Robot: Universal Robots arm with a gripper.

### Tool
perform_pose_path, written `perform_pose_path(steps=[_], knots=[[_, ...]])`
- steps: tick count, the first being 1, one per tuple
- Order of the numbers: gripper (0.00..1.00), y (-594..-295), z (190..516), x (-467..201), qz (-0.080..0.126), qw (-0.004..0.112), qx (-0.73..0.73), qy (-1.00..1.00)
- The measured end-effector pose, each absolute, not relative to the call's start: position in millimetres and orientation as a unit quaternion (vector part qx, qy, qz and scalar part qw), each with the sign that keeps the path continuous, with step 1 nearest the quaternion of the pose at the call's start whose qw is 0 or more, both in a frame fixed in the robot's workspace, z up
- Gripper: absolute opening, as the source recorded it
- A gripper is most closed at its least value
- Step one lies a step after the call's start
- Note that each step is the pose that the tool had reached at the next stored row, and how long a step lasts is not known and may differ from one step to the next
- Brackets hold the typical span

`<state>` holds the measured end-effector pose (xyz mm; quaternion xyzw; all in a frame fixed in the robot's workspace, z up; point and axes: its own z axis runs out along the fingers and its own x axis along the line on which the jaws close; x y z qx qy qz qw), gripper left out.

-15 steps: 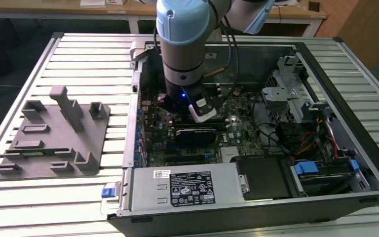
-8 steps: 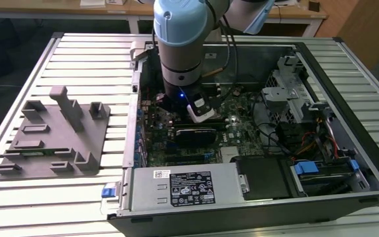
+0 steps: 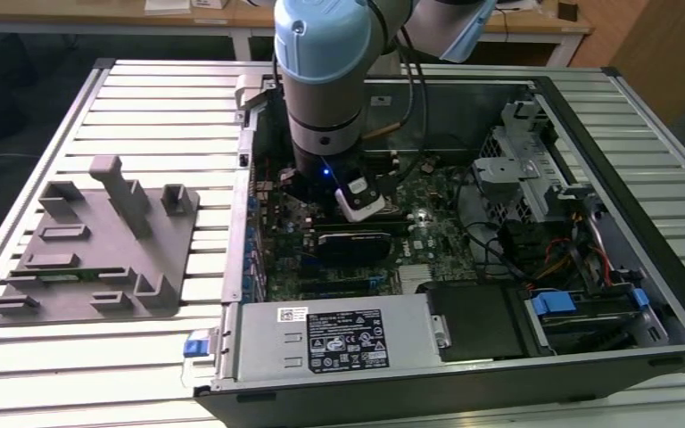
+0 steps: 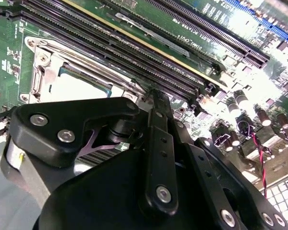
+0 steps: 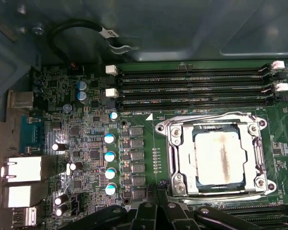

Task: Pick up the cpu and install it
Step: 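Install the second cpu locking lever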

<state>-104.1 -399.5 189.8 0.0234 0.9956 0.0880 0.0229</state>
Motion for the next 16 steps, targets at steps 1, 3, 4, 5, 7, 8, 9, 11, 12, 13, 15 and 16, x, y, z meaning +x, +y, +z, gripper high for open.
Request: perform_pose_path(steps=[1, 3, 4, 5, 7, 8, 9, 11, 12, 13, 15, 16], knots=[[0.11, -399.5, 189.8, -104.2, 0.088, 0.023, 0.023, 0.996], [0.11, -399.5, 190.1, -104.2, 0.087, 0.023, 0.023, 0.996], [0.11, -399.5, 190.1, -104.2, 0.087, 0.023, 0.023, 0.996], [0.11, -399.5, 190.0, -104.2, 0.087, 0.023, 0.023, 0.996], [0.11, -399.5, 189.8, -104.3, 0.084, 0.023, 0.023, 0.996], [0.11, -399.5, 189.7, -104.2, 0.083, 0.023, 0.023, 0.996], [0.11, -399.5, 189.7, -104.2, 0.082, 0.023, 0.023, 0.996], [0.11, -399.5, 189.6, -104.2, 0.081, 0.023, 0.023, 0.996], [0.11, -399.4, 189.5, -104.3, 0.081, 0.023, 0.023, 0.996], [0.11, -399.4, 189.5, -104.3, 0.08, 0.023, 0.023, 0.996], [0.11, -399.4, 189.5, -104.3, 0.08, 0.023, 0.023, 0.996], [0.11, -399.3, 189.6, -104.2, 0.079, 0.023, 0.023, 0.996]])
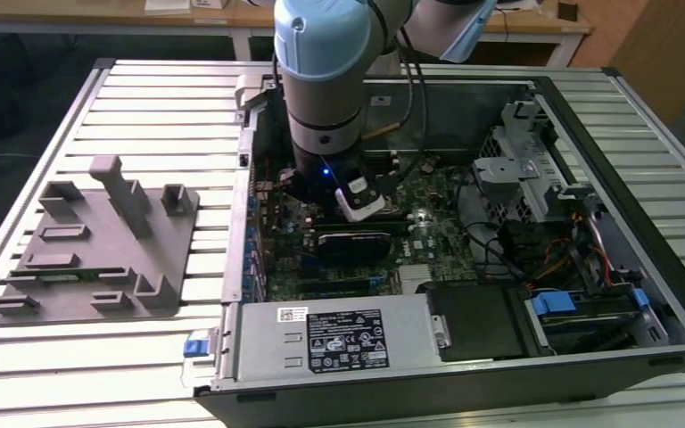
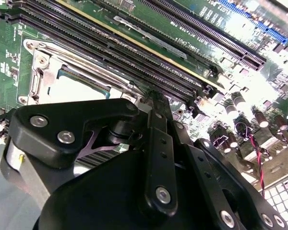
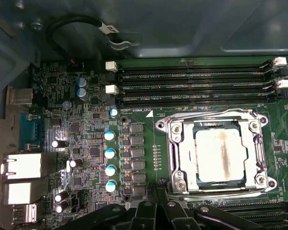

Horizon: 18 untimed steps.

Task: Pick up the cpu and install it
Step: 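Install the second cpu locking lever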

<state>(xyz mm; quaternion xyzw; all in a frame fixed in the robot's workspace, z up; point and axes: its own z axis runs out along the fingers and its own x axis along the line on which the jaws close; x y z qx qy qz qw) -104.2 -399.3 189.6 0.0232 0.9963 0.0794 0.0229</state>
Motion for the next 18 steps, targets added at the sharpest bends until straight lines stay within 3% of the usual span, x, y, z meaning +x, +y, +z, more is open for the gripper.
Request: perform_pose_path(steps=[18], knots=[[0.11, -391.2, 190.5, -104.3, 0.079, 0.023, 0.023, 0.996]])
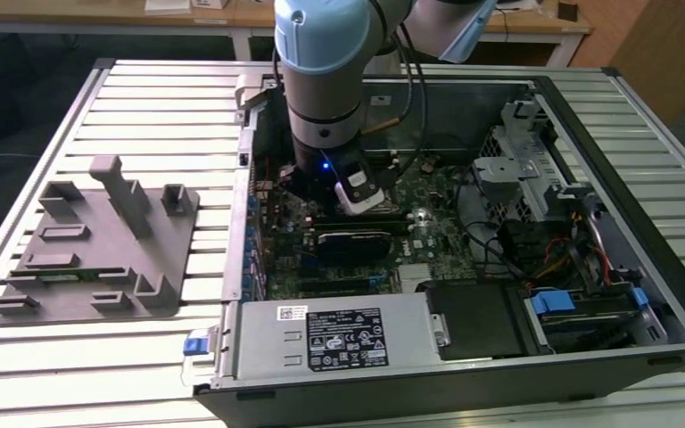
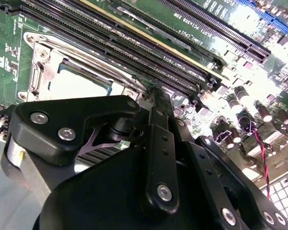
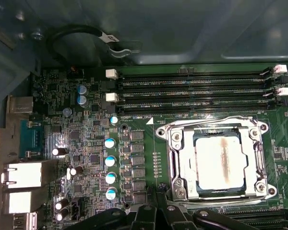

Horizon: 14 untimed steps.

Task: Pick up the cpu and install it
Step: 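Install the second cpu locking lever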

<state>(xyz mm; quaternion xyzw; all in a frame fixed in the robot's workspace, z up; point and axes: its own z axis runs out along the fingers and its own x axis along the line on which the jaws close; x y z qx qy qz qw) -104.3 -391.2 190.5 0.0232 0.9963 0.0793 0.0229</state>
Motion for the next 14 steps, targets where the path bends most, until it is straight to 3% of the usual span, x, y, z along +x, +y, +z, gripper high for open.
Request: perform_pose_path(steps=[14], knots=[[0.11, -391.0, 189.8, -104.2, 0.066, 0.023, 0.023, 0.997]])
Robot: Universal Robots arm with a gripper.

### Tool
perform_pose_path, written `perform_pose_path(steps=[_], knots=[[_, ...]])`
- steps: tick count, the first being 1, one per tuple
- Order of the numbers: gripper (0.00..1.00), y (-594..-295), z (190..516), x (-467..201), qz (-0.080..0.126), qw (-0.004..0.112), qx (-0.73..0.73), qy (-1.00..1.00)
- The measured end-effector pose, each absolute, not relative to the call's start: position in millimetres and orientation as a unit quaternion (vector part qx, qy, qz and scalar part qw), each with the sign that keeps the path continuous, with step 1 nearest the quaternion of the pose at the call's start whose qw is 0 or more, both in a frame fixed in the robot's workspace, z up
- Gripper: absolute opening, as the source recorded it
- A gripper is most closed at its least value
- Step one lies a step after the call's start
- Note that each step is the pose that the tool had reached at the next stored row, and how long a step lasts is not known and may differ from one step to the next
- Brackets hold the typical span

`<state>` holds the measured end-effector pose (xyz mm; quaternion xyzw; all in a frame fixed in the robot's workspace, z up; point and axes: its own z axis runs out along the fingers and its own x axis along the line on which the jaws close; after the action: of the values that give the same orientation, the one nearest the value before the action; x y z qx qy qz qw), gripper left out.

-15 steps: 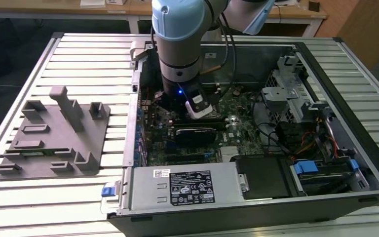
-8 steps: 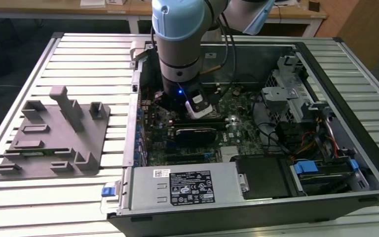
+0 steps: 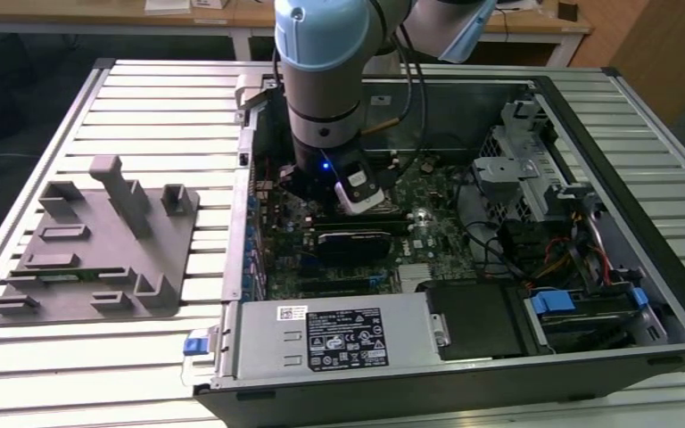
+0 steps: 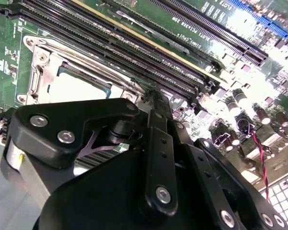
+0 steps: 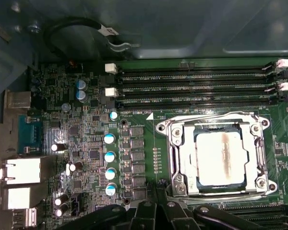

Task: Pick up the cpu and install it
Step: 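Install the second cpu locking lever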

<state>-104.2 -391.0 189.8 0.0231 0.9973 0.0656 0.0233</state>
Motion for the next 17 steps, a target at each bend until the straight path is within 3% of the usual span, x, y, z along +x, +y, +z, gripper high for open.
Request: perform_pose_path(steps=[17], knots=[[0.11, -391.1, 193.6, -104.1, 0.065, 0.023, 0.023, 0.997]])
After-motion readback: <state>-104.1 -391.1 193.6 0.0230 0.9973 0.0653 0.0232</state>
